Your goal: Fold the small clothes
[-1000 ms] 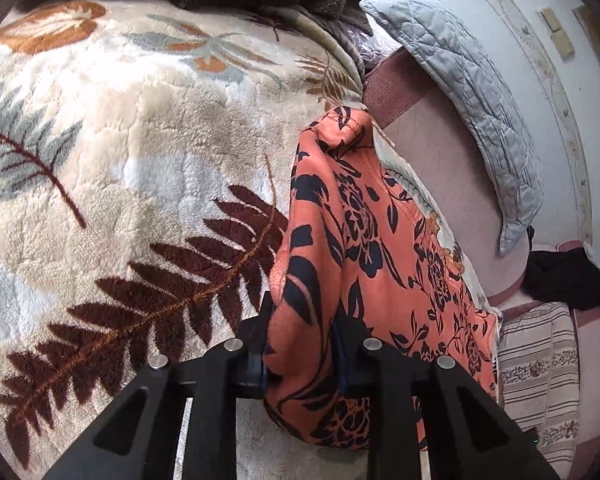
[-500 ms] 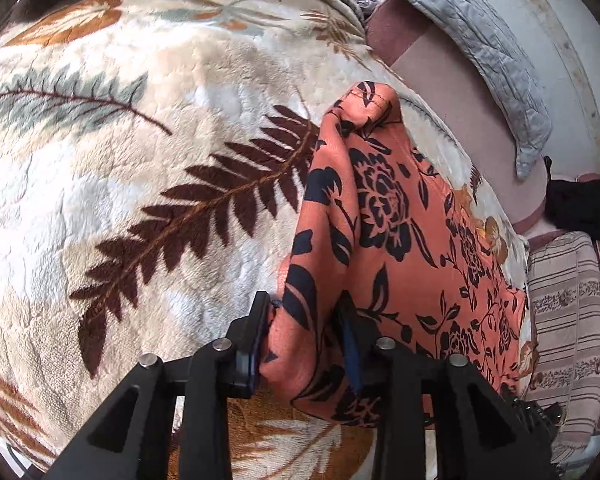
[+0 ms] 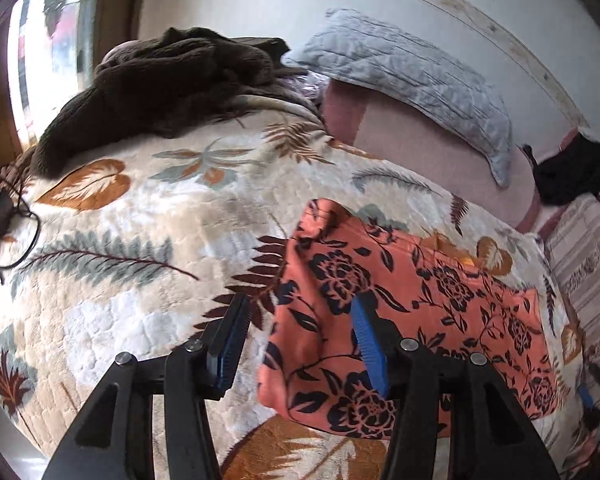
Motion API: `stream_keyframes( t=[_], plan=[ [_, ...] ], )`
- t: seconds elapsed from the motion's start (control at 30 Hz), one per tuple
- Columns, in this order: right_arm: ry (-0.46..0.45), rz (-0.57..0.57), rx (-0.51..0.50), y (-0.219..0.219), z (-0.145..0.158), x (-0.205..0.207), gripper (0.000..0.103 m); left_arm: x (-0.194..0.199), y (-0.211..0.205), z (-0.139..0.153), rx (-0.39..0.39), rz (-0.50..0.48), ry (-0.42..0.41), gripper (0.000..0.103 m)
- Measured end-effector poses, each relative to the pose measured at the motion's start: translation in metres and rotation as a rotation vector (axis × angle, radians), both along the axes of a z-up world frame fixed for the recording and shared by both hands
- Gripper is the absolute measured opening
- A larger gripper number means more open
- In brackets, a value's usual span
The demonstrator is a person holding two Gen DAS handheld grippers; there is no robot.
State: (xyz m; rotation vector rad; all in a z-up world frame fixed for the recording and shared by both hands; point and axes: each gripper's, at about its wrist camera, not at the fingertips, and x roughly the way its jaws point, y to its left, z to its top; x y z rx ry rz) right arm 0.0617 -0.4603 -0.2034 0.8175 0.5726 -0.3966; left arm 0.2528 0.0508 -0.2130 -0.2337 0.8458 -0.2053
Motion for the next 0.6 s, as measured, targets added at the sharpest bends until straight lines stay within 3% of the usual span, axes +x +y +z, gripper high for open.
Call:
stream_keyframes(
  t=[0.1,0.2,0.27,0.3,0.4,0.47,0.53,0.6],
  plan=[
    [0.021,0.157,0.036,0.023,-0.01,0.03,0.039,0.004,-0.038,-0.013,0.079,-0.092,0.028,0.058],
    [0.134,0.179,0.087,0.036,-0.043,0.054,0.039,0.014,-0.06,-0.042,0.145,-0.139,0.133,0.065],
    [0.27,0.177,0.108,0.032,-0.074,0.068,0.038,0.023,-0.068,-0.068,0.229,-0.134,0.203,0.065],
    [0.279,0.163,0.134,0.027,-0.081,0.068,0.036,0.024,-0.072,-0.074,0.253,-0.136,0.203,0.069],
    [0.267,0.168,0.096,0.025,-0.065,0.082,0.038,0.023,-0.08,-0.07,0.297,-0.149,0.162,0.077],
    [0.238,0.189,0.042,0.023,-0.05,0.104,0.038,0.024,-0.078,-0.061,0.281,-0.134,0.113,0.077],
    [0.202,0.184,0.051,0.014,-0.042,0.131,0.038,0.023,-0.074,-0.044,0.272,-0.109,0.021,0.077],
    [0.185,0.176,0.037,0.007,-0.041,0.162,0.038,0.03,-0.069,-0.036,0.261,-0.101,-0.01,0.081]
  ],
)
